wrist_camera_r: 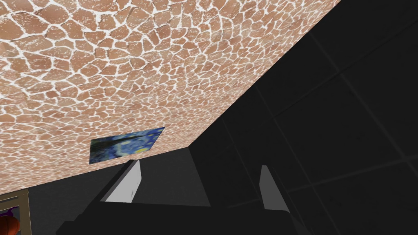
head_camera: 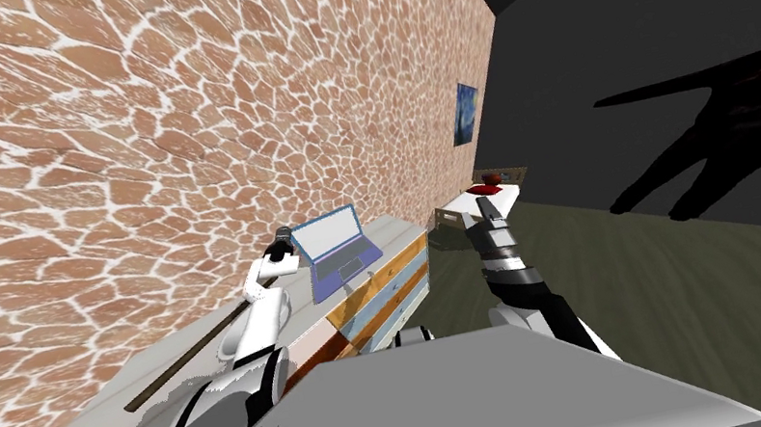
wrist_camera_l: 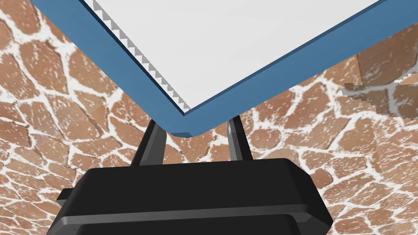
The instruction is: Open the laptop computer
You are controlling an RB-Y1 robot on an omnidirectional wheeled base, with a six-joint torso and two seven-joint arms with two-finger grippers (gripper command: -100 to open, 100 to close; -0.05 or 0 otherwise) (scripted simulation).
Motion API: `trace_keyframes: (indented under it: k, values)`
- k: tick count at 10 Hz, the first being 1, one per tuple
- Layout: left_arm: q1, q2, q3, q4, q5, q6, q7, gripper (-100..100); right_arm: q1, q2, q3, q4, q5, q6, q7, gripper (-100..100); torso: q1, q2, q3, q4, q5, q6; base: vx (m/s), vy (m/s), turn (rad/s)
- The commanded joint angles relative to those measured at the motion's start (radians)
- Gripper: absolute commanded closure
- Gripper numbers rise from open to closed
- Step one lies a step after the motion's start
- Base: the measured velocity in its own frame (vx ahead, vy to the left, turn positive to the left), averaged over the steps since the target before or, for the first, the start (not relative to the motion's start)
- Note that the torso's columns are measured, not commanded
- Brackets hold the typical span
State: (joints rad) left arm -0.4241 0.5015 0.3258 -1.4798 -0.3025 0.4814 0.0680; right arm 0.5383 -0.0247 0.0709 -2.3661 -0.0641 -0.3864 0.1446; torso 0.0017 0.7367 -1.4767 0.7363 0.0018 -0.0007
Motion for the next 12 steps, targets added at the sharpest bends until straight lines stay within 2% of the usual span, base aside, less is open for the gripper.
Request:
trace_keyframes:
  k: [1,3,4,6,7,9,10,12]
  values:
    - [0.019,-0.021,0.020,0.017,-0.024,-0.072,0.010,100,0.000,0.000,0.000,0.000,0.000,0.000,0.000,0,0.001,0.000,0.000,0.001,-0.001,0.002,0.022,-0.050,0.118]
    - [0.019,-0.021,0.020,0.017,-0.024,-0.119,0.010,100,0.000,0.000,0.000,0.000,0.000,0.000,0.000,0,0.001,0.000,0.000,0.000,0.000,0.000,0.017,-0.051,0.056]
    - [0.035,-0.039,0.038,0.031,-0.045,-0.155,0.019,100,0.000,0.000,0.000,0.000,0.000,0.000,0.000,0,0.001,0.000,0.000,0.001,-0.001,0.002,0.032,-0.059,0.093]
    - [0.035,-0.039,0.038,0.031,-0.045,-0.202,0.019,100,0.000,0.000,0.000,0.000,0.000,0.000,0.000,0,0.002,-0.001,0.000,0.000,0.000,-0.001,0.015,-0.049,0.067]
    - [0.051,-0.056,0.056,0.045,-0.067,-0.236,0.028,100,0.000,0.000,0.000,0.000,0.000,0.000,0.000,0,0.002,0.001,0.000,0.001,0.000,0.001,0.028,-0.049,0.105]
    - [0.051,-0.056,0.056,0.045,-0.067,-0.286,0.028,100,0.000,0.000,0.000,0.000,0.000,0.000,0.000,0,0.002,0.001,0.000,-0.001,0.002,-0.002,0.008,-0.051,0.062]
    - [0.066,-0.074,0.074,0.058,-0.088,-0.319,0.038,100,0.000,0.000,0.000,0.000,0.000,0.000,0.000,0,0.002,0.001,0.000,0.001,0.000,0.001,0.013,-0.053,0.100]
    - [0.066,-0.074,0.074,0.058,-0.088,-0.369,0.038,100,0.000,0.000,0.000,0.000,0.000,0.000,0.000,0,0.002,0.000,0.000,-0.001,0.001,-0.002,0.013,-0.052,0.070]
